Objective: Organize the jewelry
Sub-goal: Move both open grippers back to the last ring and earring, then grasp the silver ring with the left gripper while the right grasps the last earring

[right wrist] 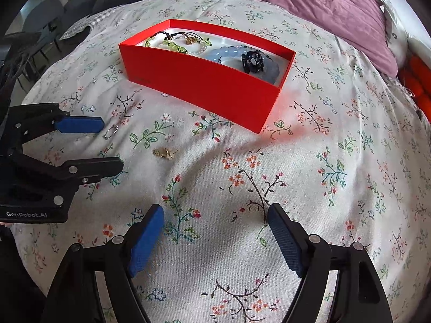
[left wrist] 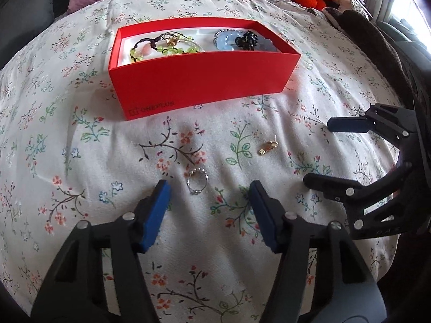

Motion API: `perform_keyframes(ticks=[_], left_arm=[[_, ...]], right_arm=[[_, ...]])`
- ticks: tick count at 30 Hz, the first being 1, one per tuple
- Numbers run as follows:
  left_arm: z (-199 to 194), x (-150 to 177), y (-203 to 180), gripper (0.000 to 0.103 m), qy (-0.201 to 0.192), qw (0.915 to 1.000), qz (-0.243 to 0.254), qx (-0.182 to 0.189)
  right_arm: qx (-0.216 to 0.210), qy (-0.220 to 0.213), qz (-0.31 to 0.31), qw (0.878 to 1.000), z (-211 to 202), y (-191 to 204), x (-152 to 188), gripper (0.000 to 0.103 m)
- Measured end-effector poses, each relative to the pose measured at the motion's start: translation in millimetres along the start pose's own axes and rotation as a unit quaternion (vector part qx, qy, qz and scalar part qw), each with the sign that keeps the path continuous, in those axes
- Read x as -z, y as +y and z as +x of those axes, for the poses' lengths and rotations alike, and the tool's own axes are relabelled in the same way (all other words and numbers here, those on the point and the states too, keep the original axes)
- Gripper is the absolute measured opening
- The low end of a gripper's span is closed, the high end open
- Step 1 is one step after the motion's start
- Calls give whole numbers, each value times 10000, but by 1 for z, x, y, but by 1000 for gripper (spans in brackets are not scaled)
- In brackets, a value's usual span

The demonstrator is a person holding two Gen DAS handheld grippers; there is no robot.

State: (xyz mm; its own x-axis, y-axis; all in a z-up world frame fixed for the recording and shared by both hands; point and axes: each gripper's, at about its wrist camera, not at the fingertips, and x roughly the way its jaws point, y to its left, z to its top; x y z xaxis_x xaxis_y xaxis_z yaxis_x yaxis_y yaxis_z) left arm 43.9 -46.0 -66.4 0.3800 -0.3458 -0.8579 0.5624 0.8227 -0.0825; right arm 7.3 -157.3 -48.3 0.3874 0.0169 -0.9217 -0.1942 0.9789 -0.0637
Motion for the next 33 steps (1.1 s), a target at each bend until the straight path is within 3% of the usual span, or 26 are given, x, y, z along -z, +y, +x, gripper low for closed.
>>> perform_keyframes(ticks=[14,21,33], left_arm=[[1,-2,13,39,-79,9995,-268,120],[1,-3,9,16,-39,9997,-176,167],[-7,-2,7,15,-4,10000,-38,23]], right_arm=[[-52,-135,-167,9998,4,10,-8,81],[-54,-195,-223,9995,6,18,-10,81],[-121,-321,-288,9990,10,24,-19,79]])
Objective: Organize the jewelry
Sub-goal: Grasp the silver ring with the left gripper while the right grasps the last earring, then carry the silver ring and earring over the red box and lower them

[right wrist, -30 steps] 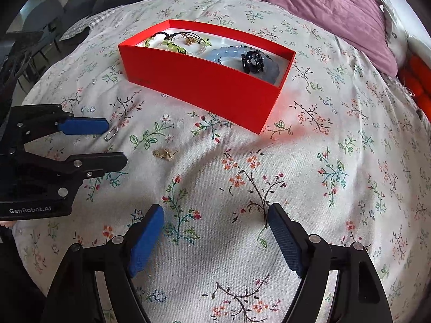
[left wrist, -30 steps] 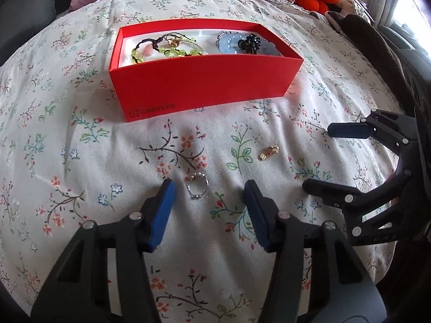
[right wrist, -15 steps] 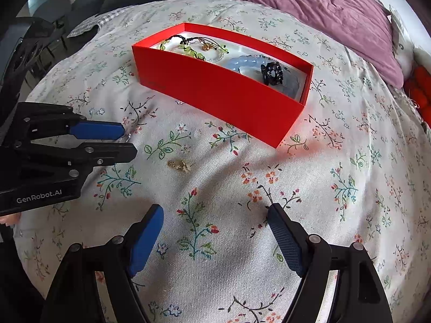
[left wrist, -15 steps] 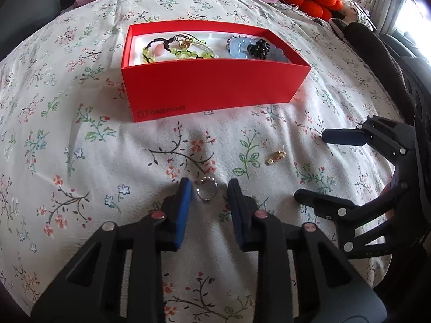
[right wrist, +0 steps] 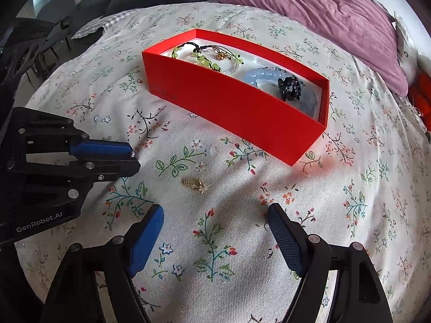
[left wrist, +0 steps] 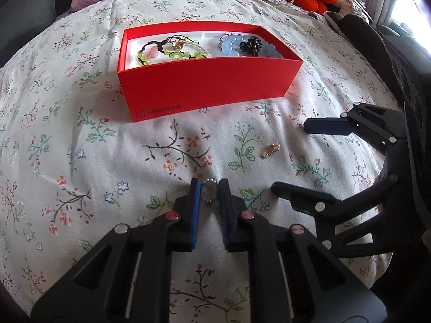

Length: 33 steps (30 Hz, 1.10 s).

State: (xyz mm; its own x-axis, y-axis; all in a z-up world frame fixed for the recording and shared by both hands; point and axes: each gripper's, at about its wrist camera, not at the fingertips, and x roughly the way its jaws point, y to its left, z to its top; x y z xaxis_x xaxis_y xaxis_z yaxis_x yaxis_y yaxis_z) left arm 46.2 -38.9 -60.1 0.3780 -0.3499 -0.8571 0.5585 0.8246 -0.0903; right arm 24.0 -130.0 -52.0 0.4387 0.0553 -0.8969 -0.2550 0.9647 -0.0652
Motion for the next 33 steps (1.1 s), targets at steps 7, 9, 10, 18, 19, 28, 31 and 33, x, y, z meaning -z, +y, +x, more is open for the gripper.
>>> perform_keyframes(ticks=[7,9,10,18,19,28,31,33], left_arm=[[-5,2,5,15,-2,9999,58,-147],[-5,3,8,15,14,9998,25,-201],[-5,3,9,15,20,9998,18,-221],[-5,2,11,15,30,9995,15,-301],[-5,2,11,15,31,9995,19,-305],[-5,2,11,15,18,9993,5,-379],[-7,1,13,15,14,9991,-60,-411],[-7,1,15,15,14,9990,-102,-437]], right_arm=[[-75,-44,-63,9999,3,12,-8,56],[-100,-40,-51,9999,4,13,-12,50],[-113,-39,-44,9999,5,14,-13,46],[-214,6,-46,9998,8,18,-18,22],[-231,14,-53,9997,8,17,-19,18],[-303,52,0,9995,8,16,-21,11],[-318,54,65,9995,6,13,-19,11],[-328,56,128,9994,4,9,-18,11]])
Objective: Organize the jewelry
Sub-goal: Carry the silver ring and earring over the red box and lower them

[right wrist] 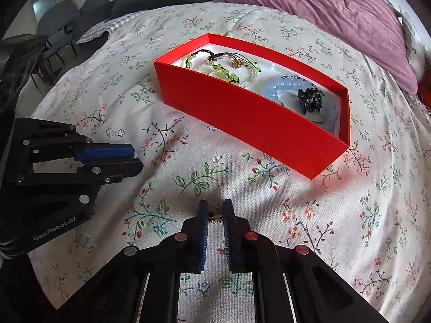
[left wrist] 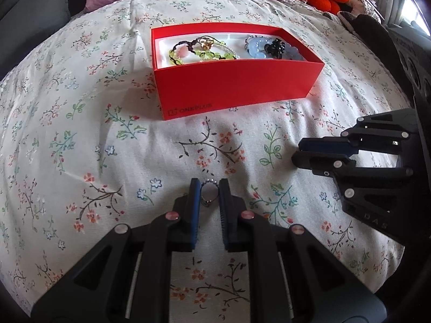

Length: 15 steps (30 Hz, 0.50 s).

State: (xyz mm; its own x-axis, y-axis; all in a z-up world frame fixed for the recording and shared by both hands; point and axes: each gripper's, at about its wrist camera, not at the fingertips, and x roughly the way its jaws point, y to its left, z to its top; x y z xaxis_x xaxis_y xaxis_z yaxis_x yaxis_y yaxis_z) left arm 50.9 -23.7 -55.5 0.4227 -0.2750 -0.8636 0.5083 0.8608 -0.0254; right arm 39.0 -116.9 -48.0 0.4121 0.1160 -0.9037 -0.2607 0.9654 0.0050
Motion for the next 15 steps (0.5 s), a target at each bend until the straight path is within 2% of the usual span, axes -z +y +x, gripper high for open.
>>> perform_keyframes(ticks=[15], left_arm=[[-9,-10,14,15,-5,9991,-400,-140]], right_arm=[[-228,-140,464,9986,-28,-27,0,11]])
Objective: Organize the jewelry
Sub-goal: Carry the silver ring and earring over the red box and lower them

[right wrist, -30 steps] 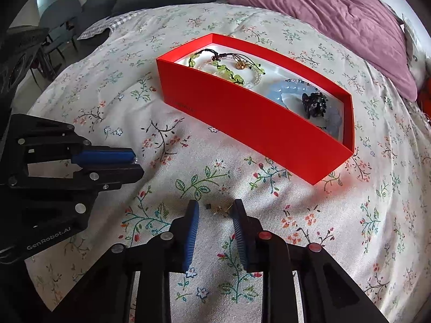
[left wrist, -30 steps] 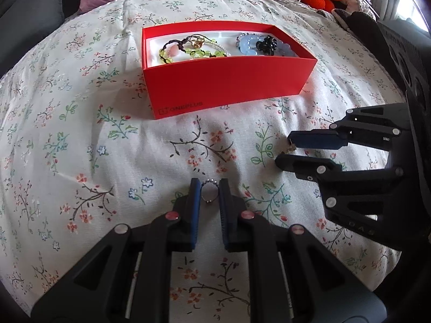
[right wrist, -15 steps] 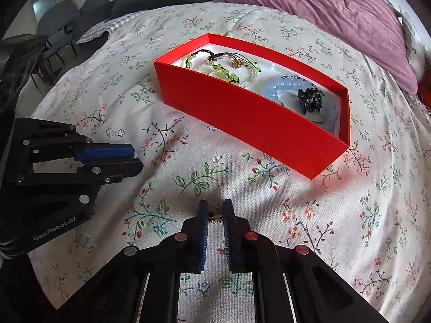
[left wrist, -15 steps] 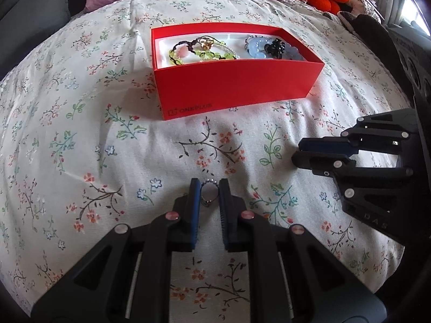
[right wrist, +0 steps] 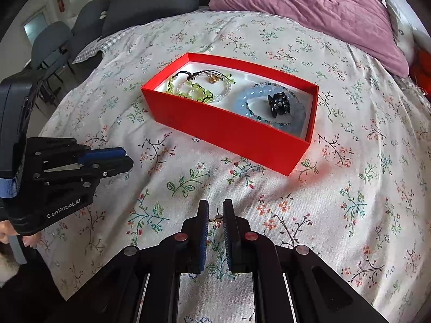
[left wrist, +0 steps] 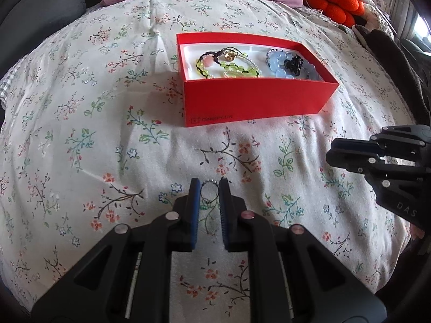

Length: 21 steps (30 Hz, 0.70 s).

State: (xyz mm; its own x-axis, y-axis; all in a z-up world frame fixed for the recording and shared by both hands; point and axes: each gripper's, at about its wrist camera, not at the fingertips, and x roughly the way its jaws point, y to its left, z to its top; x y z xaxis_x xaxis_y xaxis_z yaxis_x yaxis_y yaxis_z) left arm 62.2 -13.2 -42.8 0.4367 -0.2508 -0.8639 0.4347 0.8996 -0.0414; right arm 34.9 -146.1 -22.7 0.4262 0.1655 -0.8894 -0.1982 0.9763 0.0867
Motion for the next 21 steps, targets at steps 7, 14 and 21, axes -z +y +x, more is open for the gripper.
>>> perform_keyframes(ticks=[7,14,21], left_arm=[[-16,-13,8,15,-217,9994,-251,25],[-29,-34,11,15,-496,9973,-528,75],[-33,-60,3,15,-863,9943,-629,-27]], right_arm=[[-29,-67,164,9998,-12,-6,-5,11],[-81,-256,428,9987,-27,-13,-17,10],[-114,-591,798,9950,-43,-29,-39,11]])
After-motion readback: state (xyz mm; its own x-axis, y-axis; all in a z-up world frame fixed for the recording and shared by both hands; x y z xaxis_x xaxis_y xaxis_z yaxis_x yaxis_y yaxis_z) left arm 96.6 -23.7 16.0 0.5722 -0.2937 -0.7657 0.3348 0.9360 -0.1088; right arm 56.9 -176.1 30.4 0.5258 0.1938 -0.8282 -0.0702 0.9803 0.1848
